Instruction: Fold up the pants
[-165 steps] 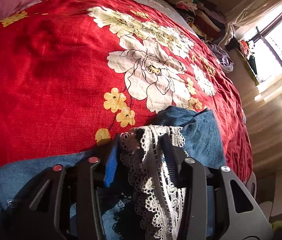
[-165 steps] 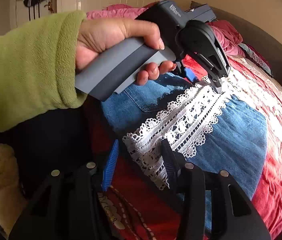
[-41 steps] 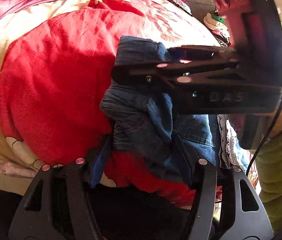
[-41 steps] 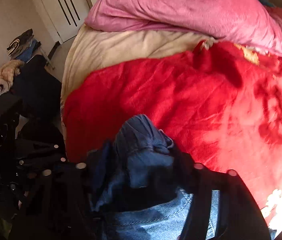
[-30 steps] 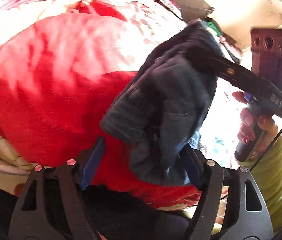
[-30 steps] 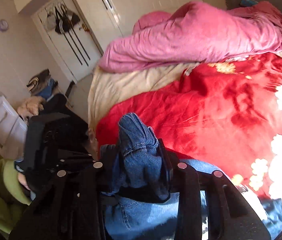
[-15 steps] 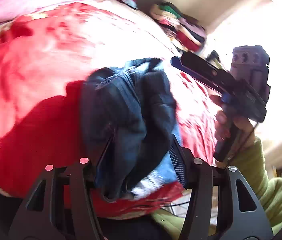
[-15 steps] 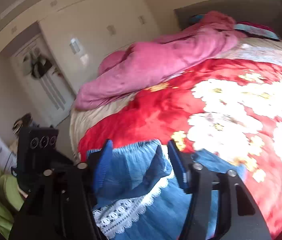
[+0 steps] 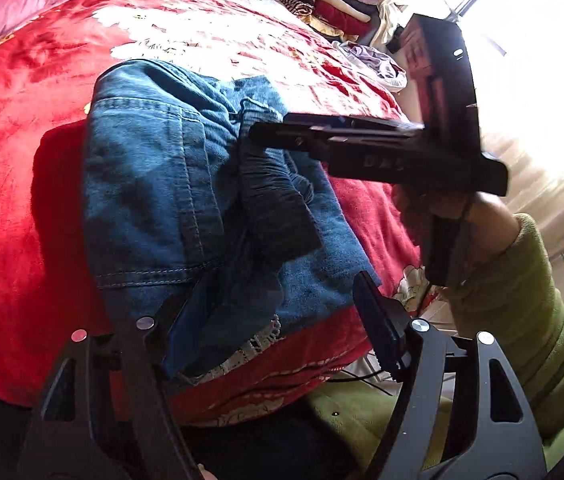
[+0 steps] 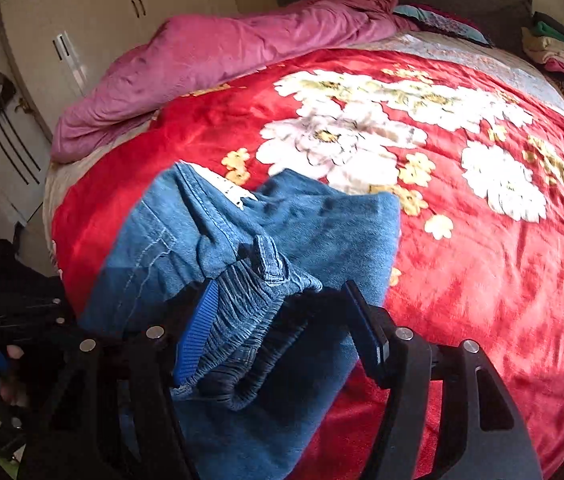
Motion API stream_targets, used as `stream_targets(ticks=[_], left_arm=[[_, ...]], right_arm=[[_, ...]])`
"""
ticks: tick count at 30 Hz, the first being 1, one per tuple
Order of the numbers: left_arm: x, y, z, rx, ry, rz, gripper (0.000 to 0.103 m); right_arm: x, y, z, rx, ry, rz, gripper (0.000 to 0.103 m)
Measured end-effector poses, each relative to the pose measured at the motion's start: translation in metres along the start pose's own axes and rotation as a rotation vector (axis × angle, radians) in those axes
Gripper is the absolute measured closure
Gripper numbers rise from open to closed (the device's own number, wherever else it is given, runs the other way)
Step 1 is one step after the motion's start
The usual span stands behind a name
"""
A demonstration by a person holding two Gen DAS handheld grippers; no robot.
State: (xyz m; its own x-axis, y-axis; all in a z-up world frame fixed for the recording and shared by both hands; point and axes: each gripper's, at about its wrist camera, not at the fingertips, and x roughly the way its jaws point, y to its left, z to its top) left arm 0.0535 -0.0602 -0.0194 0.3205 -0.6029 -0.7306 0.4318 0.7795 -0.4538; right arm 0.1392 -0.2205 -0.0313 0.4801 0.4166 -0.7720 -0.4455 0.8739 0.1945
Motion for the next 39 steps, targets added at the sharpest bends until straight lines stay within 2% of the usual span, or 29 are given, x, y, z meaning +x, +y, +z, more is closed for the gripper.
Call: stream_targets(ticks=[2,6,8,11,15,19,23,27,30,33,37,38,39], left_arm=[[-0.003,-0.002,0.002,-0.001,-0.014,-0.005,0.039],[-0.021,-0.004,-0.001,-0.003,-0.064,0.014,0.034],[-0.031,0.000,0.002,-0.010,-0.097,0.044,0.033],[-0.044,0.014,0.007,-0.040,-0.126,0.103,0.031],[-0.054,0.036,0.017,-0.087,-0.139,0.199,0.031],[-0.060,0.056,0.034,-0.109,-0.155,0.239,0.032],[-0.058,0.058,0.053,-0.098,-0.154,0.228,0.052],[-0.037,0.046,0.071,-0.033,-0.119,0.200,0.068],[-0.014,0.045,0.080,-0.012,-0.061,0.189,0.068],[0.009,0.050,0.082,0.009,-0.004,0.230,0.068],[0.018,0.063,0.083,-0.024,0.013,0.225,0.068],[0.018,0.063,0.083,-0.025,0.013,0.225,0.068],[0.018,0.063,0.083,-0.023,0.012,0.227,0.068]], right_arm=[[-0.001,-0.007,-0.006,0.037,-0.010,0.018,0.041],[-0.025,0.002,-0.007,0.012,-0.083,0.032,0.040],[-0.040,0.006,-0.009,0.007,-0.118,0.030,0.034],[-0.058,0.014,-0.011,-0.016,-0.150,0.029,0.032],[-0.078,0.033,-0.023,-0.083,-0.178,0.036,0.032],[-0.088,0.058,-0.036,-0.171,-0.175,0.074,0.032],[-0.092,0.090,-0.049,-0.296,-0.162,0.099,0.033],[-0.083,0.119,-0.059,-0.420,-0.130,0.131,0.054],[-0.069,0.141,-0.063,-0.521,-0.085,0.149,0.061],[-0.049,0.155,-0.065,-0.623,-0.046,0.096,0.062],[-0.028,0.161,-0.061,-0.710,-0.048,0.012,0.063],[-0.021,0.162,-0.059,-0.725,-0.040,-0.006,0.068],[-0.015,0.162,-0.058,-0.730,-0.027,-0.007,0.079]])
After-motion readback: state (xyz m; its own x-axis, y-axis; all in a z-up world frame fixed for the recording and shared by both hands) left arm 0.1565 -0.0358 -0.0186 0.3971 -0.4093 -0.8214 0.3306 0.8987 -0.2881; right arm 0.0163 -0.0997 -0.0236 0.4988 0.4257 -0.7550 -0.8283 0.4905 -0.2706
